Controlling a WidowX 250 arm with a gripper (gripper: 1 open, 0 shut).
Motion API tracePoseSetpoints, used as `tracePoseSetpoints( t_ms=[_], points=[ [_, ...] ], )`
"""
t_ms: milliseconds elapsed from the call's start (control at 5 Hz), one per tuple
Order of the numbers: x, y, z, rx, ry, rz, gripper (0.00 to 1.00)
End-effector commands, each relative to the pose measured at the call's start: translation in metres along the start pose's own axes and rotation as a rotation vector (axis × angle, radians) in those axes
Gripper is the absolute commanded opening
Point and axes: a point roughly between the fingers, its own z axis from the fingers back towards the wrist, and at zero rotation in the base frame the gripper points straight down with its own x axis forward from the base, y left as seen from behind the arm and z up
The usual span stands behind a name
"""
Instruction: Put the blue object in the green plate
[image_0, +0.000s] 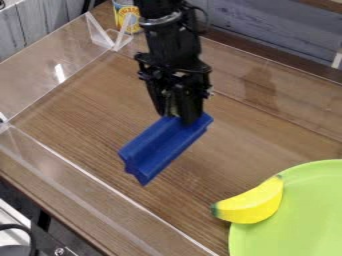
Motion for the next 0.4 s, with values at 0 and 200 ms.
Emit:
tracePoseSetpoints(
  t_ms=[0,200],
  points=[
    [0.001,-0.018,0.010,0.000,-0.045,-0.008,0.00],
    [0.002,-0.034,0.008,-0.007,-0.049,-0.013,0.00]
  ],
)
